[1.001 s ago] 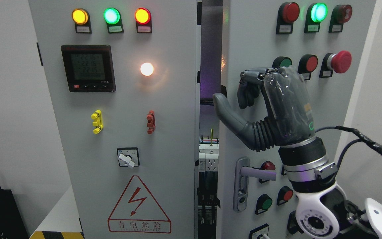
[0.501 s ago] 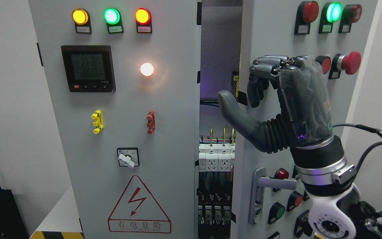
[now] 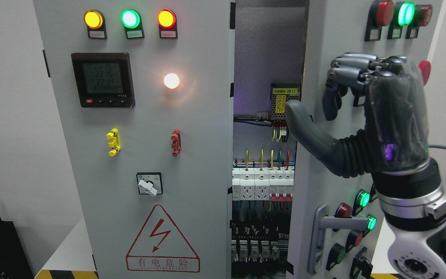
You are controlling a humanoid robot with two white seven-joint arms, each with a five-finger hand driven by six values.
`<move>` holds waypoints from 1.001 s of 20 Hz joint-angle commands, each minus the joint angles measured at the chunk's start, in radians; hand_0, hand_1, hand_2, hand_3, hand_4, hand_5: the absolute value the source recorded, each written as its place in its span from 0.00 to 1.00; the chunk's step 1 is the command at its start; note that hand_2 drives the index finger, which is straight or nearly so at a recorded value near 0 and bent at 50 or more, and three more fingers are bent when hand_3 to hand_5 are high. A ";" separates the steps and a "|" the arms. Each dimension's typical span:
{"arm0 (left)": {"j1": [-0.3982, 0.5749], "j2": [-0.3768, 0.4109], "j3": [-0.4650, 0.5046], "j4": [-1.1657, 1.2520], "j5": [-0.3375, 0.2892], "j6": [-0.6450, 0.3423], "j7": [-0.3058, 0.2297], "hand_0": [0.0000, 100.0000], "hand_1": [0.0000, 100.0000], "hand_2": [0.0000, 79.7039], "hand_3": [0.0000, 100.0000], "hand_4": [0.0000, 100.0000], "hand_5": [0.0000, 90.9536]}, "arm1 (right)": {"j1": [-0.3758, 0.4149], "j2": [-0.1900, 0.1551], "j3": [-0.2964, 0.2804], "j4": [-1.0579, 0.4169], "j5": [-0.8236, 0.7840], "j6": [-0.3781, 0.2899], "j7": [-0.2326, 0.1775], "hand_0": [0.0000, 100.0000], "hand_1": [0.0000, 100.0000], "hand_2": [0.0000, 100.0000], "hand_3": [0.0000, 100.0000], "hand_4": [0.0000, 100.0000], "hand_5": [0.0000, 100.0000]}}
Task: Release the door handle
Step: 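Swing the cabinet door open toward the robot with the right hand, then release the door handle and withdraw the right hand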
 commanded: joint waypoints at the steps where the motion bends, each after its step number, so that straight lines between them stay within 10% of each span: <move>1: -0.003 0.000 0.002 0.009 0.000 0.001 -0.001 0.12 0.39 0.00 0.00 0.00 0.00 | 0.057 0.021 -0.236 -0.032 0.013 -0.036 0.021 0.45 0.37 0.93 1.00 1.00 0.99; 7: -0.003 0.000 0.002 0.009 0.001 0.001 -0.001 0.12 0.39 0.00 0.00 0.00 0.00 | 0.092 0.019 -0.381 -0.032 0.015 -0.118 0.065 0.47 0.36 0.93 1.00 1.00 0.99; 13: -0.003 0.000 0.002 0.009 0.000 0.001 -0.001 0.12 0.39 0.00 0.00 0.00 0.00 | 0.288 0.018 -0.638 -0.032 0.029 -0.152 0.080 0.48 0.36 0.78 1.00 0.93 0.97; 20: -0.003 0.000 0.002 0.009 0.000 0.001 -0.001 0.12 0.39 0.00 0.00 0.00 0.00 | 0.595 0.038 -0.965 0.047 0.029 -0.153 0.100 0.51 0.33 0.48 0.69 0.55 0.58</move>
